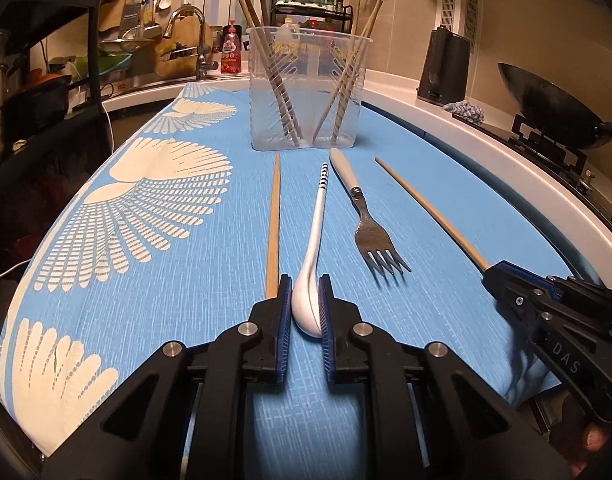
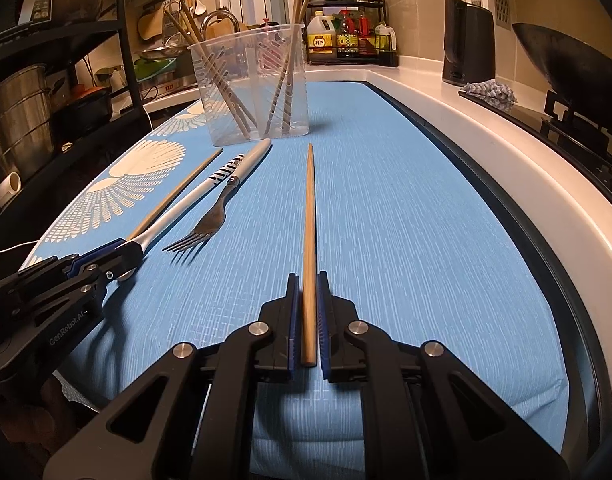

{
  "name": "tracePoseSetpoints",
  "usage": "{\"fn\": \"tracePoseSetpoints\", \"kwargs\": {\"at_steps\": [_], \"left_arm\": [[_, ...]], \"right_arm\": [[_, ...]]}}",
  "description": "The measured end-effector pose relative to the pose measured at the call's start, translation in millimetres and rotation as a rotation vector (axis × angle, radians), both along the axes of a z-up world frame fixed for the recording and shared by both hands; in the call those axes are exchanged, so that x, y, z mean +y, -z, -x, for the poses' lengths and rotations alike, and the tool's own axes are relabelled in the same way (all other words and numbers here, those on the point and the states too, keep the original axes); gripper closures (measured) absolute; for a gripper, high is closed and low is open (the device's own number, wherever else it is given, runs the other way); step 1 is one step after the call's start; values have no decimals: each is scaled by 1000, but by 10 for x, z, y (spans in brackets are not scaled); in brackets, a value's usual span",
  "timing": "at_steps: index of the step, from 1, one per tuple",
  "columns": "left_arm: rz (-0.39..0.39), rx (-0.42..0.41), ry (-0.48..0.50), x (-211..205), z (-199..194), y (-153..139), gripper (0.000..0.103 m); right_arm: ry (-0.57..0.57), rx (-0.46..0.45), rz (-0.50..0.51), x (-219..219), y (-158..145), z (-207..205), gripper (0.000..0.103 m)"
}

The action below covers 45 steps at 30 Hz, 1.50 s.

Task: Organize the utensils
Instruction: 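Close the left tool on the white spoon's handle, then lift the white spoon with the left tool toward the container while the right tool carries its chopstick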

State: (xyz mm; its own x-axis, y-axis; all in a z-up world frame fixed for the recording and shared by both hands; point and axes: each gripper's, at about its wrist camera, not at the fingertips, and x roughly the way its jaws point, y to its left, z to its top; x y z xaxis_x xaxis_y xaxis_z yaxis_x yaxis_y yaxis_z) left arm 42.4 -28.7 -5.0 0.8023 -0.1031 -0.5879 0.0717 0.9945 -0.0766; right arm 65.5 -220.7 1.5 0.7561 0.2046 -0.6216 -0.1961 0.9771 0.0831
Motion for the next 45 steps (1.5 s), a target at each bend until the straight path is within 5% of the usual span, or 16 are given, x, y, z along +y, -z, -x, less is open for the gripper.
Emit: {"fn": "tracePoseSetpoints", "kwargs": {"at_steps": [29,45], "left_arm": [[-23,-61,-54,24,84,-91,92],[-59,-198,-90,166,218,-419,92]], "right_arm": [[-9,-15,40,44,-12,24,97],[-26,-171,49,60,-564,178,97]]}}
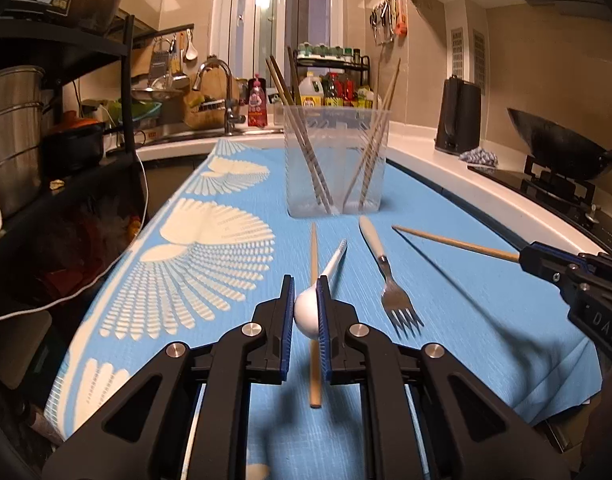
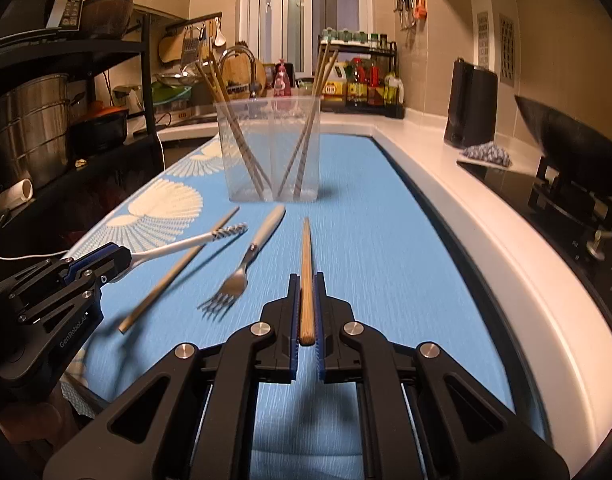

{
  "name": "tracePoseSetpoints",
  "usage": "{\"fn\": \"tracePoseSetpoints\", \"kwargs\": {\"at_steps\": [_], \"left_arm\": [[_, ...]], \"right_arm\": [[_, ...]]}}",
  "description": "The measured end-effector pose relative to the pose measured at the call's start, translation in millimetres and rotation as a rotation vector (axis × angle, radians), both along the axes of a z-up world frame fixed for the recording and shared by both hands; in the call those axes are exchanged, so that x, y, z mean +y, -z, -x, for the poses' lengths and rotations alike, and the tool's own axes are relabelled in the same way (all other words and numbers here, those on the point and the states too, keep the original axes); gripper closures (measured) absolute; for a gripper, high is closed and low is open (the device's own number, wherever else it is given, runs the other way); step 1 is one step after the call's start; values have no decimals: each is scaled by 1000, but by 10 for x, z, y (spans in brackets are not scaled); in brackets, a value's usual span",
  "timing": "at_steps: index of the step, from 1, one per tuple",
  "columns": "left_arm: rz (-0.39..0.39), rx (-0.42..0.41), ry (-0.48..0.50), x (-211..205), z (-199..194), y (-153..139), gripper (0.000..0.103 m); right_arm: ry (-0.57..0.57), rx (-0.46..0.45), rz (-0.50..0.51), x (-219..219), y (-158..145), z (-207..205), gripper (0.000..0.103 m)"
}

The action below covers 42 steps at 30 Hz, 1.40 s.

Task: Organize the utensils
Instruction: 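Lift the white spoon with the left tool toward the container while the right tool carries its chopstick, then lower the spoon into the container with the left tool while the right tool lowers its chopstick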

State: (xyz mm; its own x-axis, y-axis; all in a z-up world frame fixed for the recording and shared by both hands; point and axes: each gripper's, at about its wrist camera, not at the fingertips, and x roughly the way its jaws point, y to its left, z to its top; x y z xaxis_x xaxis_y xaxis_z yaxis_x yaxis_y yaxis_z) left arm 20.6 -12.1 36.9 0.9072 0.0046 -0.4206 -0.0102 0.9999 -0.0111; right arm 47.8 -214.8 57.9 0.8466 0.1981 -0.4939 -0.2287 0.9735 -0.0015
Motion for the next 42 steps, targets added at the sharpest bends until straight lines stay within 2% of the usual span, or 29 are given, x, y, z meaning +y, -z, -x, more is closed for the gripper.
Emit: {"fn": "tracePoseSetpoints", "kwargs": {"at_steps": [12,24,32,42], "left_arm": [[-25,-139,-8,186,-54,-553,91],[-49,-220,25,216,-165,-949,91],[-69,-224,52,160,-229,-1135,91],[-61,-104,98,197,-553,-1482,91]], "right_arm": [[-21,-111,-34,5,-545,-44,97],[-24,-175,-73,-4,-969,-198,97],[-47,-185,-71,52,-1088,-256,97],[-78,-126,-38,76,-1451,-498,97]]}}
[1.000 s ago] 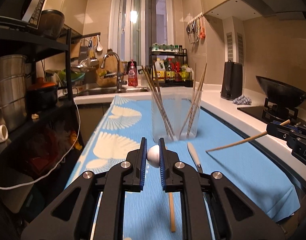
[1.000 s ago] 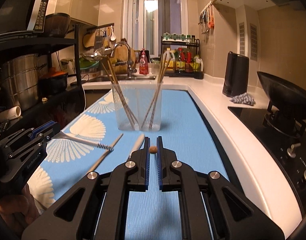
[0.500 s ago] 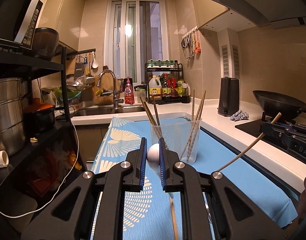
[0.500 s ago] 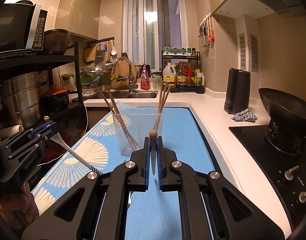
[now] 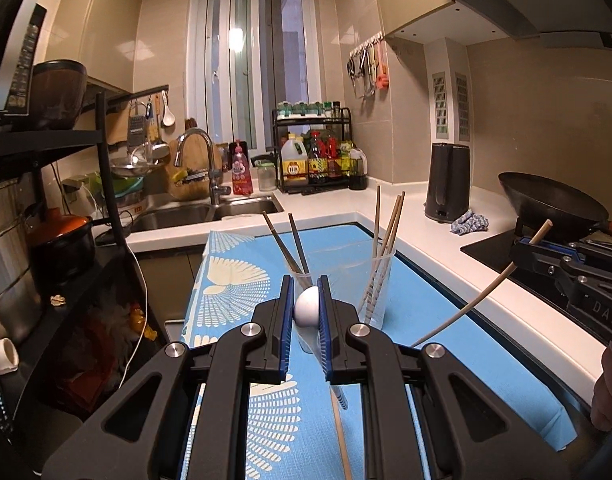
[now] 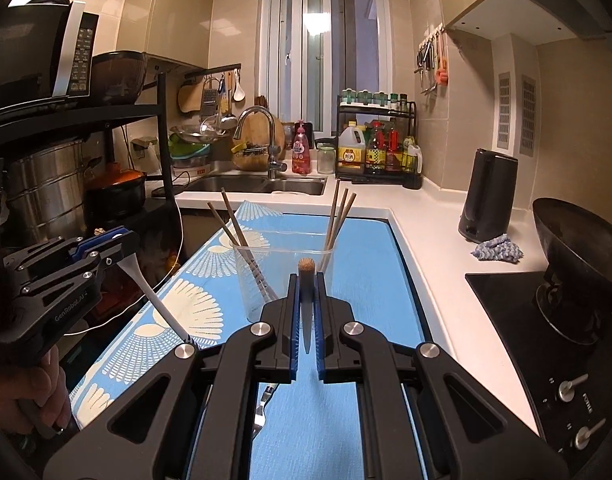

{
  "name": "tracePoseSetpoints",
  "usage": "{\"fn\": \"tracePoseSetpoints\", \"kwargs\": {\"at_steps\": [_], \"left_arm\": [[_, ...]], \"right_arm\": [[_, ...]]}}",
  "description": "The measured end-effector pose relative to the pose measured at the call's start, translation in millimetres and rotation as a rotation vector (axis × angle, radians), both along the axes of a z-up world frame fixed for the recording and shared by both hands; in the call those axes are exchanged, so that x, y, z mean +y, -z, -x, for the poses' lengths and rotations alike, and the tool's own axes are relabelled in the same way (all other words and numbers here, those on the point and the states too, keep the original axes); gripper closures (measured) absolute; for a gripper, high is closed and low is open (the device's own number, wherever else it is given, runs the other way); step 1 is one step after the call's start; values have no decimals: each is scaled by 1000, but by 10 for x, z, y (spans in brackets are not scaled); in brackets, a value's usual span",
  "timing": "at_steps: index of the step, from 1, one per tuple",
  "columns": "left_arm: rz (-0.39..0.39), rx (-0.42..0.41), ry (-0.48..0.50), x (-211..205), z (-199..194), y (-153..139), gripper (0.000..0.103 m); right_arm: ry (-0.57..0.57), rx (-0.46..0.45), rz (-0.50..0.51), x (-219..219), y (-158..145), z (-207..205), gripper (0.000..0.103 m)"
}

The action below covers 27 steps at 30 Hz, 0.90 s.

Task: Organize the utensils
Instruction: 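Lower the spoon into the container with the left tool while the right tool lowers its chopstick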

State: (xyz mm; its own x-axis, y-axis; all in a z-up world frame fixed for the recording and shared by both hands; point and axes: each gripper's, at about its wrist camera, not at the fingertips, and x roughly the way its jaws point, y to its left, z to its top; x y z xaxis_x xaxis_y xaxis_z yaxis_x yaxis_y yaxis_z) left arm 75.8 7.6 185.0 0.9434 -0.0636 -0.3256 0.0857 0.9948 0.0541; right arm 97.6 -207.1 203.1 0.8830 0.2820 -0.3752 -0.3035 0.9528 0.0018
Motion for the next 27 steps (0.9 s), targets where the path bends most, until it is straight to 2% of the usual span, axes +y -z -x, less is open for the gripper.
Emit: {"fn": "tracePoseSetpoints", "kwargs": {"at_steps": [6,11,21,27], "left_arm": [[9,68,21,9,-149,-82,91],[12,99,34,9,-252,-171,91],[13,120,54,57,-435,-370,91],[33,114,74,108,-611,-604,91]], "right_arm": [[-17,53,-15,10,-161,-156,97],[-37,61,-5,69,-307,-234,97],[-57,104,-7,69,-569,-465,97],[-63,73,-12,19,-835,-574,97]]}}
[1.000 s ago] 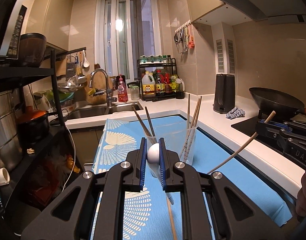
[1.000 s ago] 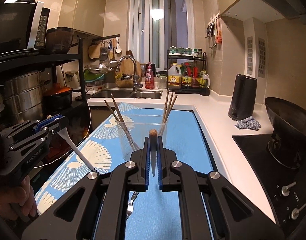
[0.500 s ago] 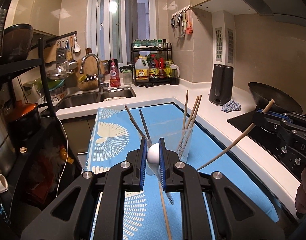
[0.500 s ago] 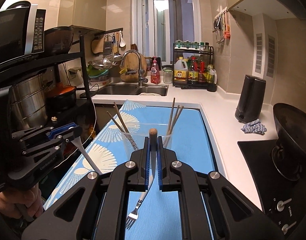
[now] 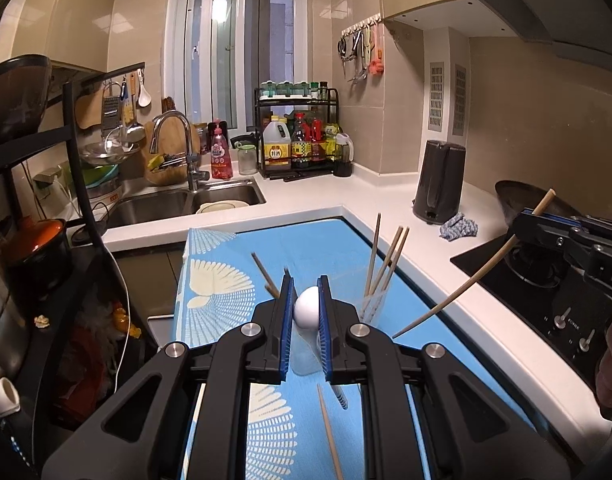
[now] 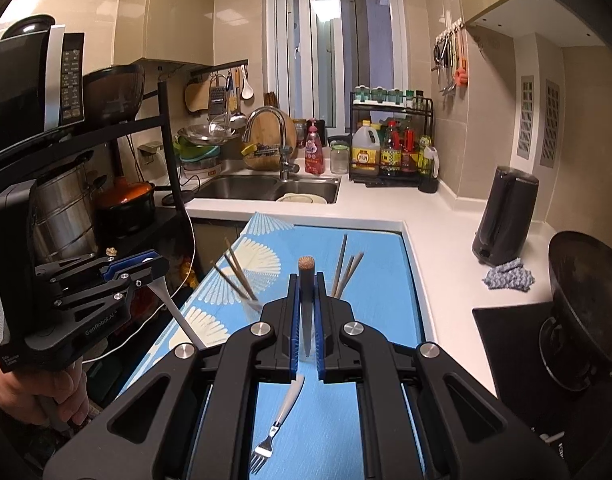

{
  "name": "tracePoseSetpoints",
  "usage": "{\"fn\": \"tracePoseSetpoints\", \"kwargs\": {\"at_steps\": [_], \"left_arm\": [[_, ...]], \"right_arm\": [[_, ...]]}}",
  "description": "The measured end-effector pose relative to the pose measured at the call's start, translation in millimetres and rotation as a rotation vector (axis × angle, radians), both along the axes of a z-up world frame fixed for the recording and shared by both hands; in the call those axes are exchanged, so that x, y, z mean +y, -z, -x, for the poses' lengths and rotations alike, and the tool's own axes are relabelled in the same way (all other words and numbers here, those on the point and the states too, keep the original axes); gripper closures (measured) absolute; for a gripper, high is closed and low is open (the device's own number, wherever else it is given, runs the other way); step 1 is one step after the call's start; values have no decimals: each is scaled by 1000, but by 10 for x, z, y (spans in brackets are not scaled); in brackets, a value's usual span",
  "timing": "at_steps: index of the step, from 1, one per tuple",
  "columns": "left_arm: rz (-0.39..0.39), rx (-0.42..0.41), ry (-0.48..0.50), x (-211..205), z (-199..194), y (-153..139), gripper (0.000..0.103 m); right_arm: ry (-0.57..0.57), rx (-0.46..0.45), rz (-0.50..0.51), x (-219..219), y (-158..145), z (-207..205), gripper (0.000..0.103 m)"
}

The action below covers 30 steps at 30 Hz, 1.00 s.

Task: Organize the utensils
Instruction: 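Lower the spoon into the container with the left tool while the right tool lowers its chopstick, then open both tools to release the spoon and chopstick into the container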

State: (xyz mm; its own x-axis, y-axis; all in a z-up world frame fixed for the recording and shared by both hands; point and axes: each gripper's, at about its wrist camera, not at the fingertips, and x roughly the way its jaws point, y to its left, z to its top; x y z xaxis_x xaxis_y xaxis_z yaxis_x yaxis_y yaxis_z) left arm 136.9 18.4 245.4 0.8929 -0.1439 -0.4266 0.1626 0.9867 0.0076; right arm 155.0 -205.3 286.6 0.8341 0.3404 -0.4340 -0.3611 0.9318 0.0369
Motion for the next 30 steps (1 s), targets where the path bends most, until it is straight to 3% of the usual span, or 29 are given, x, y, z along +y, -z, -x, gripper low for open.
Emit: {"fn": "tracePoseSetpoints", "kwargs": {"at_steps": [8,12,21,27,30], "left_arm": [[-2,-81,-5,-48,-342,-421,91],[-29,-111,-13,-140,-568,-467,91],[-117,-63,-25,-345,-1105,-87,91],[-235,-19,-24,-513,-1313,259,91],[-235,28,-6,-507,-1375,406,91]], "right_arm": [[-19,-53,-39,68,-385,-243,97],[-6,-52,-34,146,-372,-442,97],[-10,-30,-12,319,61,-816,97],[-28,20,-7,391,424,-1021,97],[-34,46,-4,411,573,-1085,97]]}}
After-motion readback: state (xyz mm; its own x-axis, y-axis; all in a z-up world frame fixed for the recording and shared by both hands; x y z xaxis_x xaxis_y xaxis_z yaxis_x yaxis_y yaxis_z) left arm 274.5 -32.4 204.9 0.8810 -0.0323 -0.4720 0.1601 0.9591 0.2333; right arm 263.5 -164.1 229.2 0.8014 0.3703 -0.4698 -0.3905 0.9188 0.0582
